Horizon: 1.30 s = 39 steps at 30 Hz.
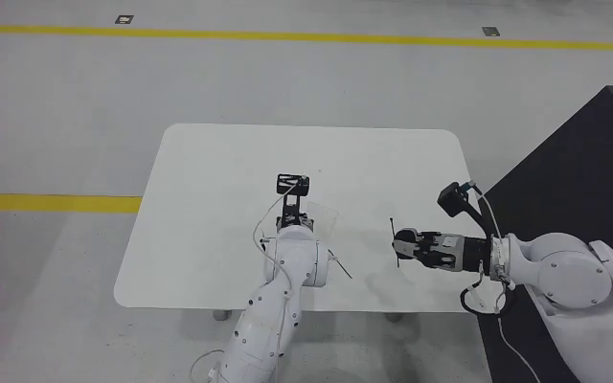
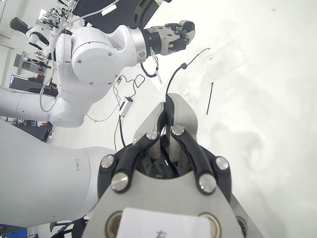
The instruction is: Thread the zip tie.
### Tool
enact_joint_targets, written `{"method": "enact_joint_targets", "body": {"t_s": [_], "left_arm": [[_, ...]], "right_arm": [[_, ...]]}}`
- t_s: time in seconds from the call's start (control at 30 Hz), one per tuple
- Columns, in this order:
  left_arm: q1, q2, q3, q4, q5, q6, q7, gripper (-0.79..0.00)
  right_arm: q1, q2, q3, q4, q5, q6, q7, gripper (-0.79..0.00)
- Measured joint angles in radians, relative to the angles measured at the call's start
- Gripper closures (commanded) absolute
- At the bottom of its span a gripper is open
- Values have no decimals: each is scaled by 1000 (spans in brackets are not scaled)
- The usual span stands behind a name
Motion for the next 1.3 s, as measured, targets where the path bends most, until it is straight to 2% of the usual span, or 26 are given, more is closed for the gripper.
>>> {"method": "enact_joint_targets", "body": {"t_s": [0.1,0.2,0.3,0.4,0.47,0.53,0.63,0.73,0.97,1.1,1.3], "left_arm": [[1,2,4,8,13,-9,11,0],[-31,6,-12,-3,93,-72,-2,0],[-89,11,-72,-35,110,-154,-150,0],[-173,8,-123,9,61,-266,-349,0],[-228,6,-152,78,-11,-345,-441,0],[-277,4,-173,174,-57,-416,-457,0],[-343,-3,-200,318,-128,-463,-453,0],[-409,-7,-228,422,-180,-430,-453,0],[-408,-6,-228,426,-166,-425,-451,0],[-381,-9,-208,432,-186,-424,-425,0],[-395,-18,-171,486,-227,-427,-441,0]], "right_arm": [[0,0,0,0,0,0,0,0],[0,0,0,0,0,0,0,0],[0,0,0,0,0,0,0,0],[0,0,0,0,0,0,0,0],[0,0,0,0,0,0,0,0],[0,0,0,0,0,0,0,0],[0,0,0,0,0,0,0,0],[0,0,0,0,0,0,0,0],[0,0,0,0,0,0,0,0],[0,0,0,0,0,0,0,0],[0,0,0,0,0,0,0,0]]}}
